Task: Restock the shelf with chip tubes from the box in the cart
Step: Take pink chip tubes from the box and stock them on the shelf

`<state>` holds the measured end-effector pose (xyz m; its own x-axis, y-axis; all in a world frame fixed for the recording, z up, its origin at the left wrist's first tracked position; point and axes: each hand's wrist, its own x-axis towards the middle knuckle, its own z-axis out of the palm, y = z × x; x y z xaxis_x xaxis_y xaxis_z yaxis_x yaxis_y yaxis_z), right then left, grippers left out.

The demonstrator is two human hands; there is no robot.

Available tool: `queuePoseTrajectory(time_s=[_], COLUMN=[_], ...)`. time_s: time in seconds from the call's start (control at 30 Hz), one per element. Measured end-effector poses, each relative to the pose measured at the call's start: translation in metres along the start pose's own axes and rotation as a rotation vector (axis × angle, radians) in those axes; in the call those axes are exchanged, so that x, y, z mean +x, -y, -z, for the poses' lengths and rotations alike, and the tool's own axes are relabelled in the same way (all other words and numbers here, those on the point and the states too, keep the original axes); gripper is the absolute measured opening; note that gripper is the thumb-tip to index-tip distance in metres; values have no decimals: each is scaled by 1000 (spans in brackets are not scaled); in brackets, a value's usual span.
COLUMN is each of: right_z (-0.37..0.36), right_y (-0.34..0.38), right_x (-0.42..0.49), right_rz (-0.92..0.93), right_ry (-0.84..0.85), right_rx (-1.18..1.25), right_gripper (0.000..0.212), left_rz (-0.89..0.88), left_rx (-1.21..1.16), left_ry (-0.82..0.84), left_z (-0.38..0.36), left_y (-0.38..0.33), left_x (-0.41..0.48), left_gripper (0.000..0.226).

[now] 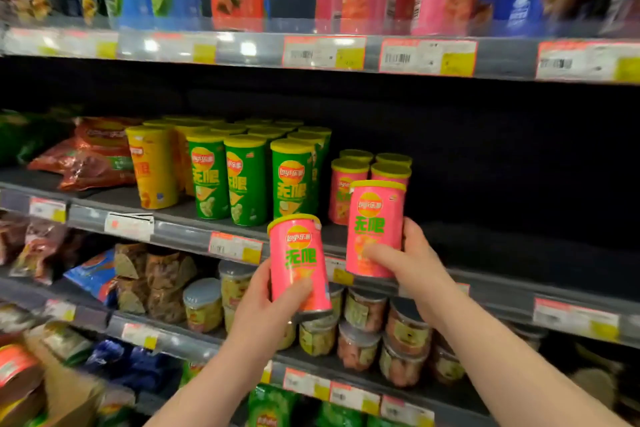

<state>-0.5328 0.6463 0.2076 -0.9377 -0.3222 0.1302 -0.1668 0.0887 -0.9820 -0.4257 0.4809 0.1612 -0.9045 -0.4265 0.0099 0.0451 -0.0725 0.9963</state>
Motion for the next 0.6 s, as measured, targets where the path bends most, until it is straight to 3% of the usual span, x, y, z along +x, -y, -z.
queuePoseTrajectory(time_s=[0.1, 0.27, 0.43, 0.6], right_z=[13, 13, 1, -12], right_y=[6, 10, 1, -12], right_x=[24, 57, 74, 81], right_rz=[37, 106, 92, 69], right_ry=[8, 43, 73, 88], right_rx=[-4, -72, -236, -375], right_gripper=[55, 65, 71, 81], left_rz=[-1, -19, -27, -45], left_rx=[-29, -61, -67, -78], left_ry=[-53, -147, -168, -149], left_z=[-16, -32, -29, -19], left_y=[-1, -3, -3, -2], left_x=[5, 6, 6, 19], left_gripper=[39, 40, 69, 81])
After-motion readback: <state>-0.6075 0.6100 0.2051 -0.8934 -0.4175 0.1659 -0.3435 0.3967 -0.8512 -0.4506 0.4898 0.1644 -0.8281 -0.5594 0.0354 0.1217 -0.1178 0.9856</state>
